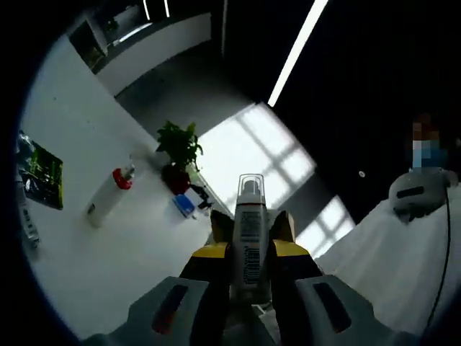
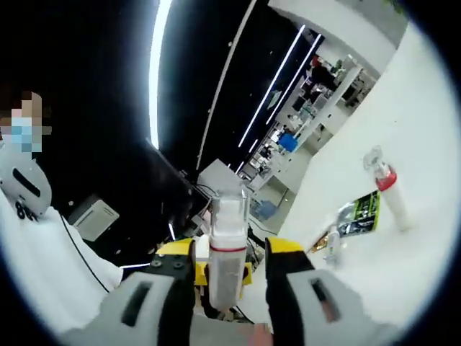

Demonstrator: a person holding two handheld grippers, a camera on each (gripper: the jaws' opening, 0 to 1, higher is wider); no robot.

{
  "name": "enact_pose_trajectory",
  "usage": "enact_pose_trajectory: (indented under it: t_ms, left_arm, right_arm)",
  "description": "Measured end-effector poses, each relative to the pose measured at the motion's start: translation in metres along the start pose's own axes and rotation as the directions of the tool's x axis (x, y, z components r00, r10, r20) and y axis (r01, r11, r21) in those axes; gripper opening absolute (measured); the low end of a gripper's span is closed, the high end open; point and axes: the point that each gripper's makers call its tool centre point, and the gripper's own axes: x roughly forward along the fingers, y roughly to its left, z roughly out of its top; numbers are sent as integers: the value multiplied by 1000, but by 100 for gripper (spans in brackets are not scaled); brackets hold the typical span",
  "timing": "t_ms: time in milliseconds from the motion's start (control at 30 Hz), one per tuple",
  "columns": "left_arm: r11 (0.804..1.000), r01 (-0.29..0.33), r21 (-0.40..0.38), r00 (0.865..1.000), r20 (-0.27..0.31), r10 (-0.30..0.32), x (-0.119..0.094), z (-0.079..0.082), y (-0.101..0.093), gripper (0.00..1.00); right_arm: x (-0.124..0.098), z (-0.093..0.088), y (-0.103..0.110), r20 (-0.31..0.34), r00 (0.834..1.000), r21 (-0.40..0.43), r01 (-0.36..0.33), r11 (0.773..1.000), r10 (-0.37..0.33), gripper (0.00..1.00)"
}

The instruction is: Arrange the skincare products in the storage area until every visible bottle or jar stands upright without overlapping.

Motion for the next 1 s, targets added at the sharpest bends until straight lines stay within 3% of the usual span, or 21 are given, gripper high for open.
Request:
enact_pose_trajectory:
  t_ms: [67, 167, 300, 333, 400, 567, 667, 700, 733, 767, 800, 833, 900, 933, 1000]
  left_arm:
    - [1000, -17, 3, 1000, -10, 17, 0, -4, 3, 17]
    - [999, -35, 2, 999, 1, 35, -1, -3, 6, 18]
    - [980, -151, 130, 989, 25, 149, -2, 6, 14, 20]
    - [955, -193, 224, 981, 17, 194, -2, 8, 14, 20]
    - [919, -234, 317, 966, -31, 257, -1, 6, 10, 20]
    - [821, -320, 474, 927, -24, 375, 1, 15, 6, 22]
    - [723, -346, 598, 880, -60, 471, 2, 12, 9, 23]
    - [661, -339, 670, 858, -69, 509, 3, 9, 10, 24]
    - [635, -334, 696, 843, -82, 532, 4, 5, 11, 26]
    - [601, -358, 715, 815, -74, 574, 4, 2, 15, 27]
    - [575, -380, 725, 797, -58, 601, 3, 1, 18, 27]
    - [536, -406, 740, 771, -37, 636, 2, 0, 21, 27]
    - [495, -441, 749, 734, -17, 679, 0, -2, 25, 24]
    - [476, -466, 746, 704, -12, 710, -4, -4, 30, 22]
    - [454, -490, 744, 670, -12, 742, -7, -7, 32, 22]
  right_arm:
    - [1, 2, 1, 1, 1000, -13, 1, 1000, -1, 21]
    - [4, 3, -5, -13, 999, -12, 30, 999, -30, 21]
    - [1, 5, -14, -19, 994, -14, 107, 994, -107, 20]
    - [1, 6, -16, -18, 991, -17, 129, 991, -129, 20]
    - [0, 8, -17, -21, 988, -18, 152, 988, -152, 20]
    - [0, 10, -27, -40, 970, 28, 243, 970, -241, 20]
    - [4, 12, -26, -47, 966, 34, 258, 966, -256, 20]
    - [4, 11, -24, -52, 962, 44, 269, 962, -267, 20]
    - [6, 11, -24, -52, 960, 42, 277, 960, -274, 20]
    - [7, 10, -22, -58, 957, 32, 286, 958, -284, 20]
    - [8, 9, -22, -64, 953, 20, 297, 955, -295, 20]
    - [8, 7, -23, -81, 942, -16, 326, 945, -326, 20]
    - [8, 4, -25, -101, 928, -64, 352, 934, -357, 20]
    - [9, 1, -24, -113, 920, -96, 366, 926, -376, 20]
    - [11, -3, -23, -124, 908, -154, 381, 912, -400, 20]
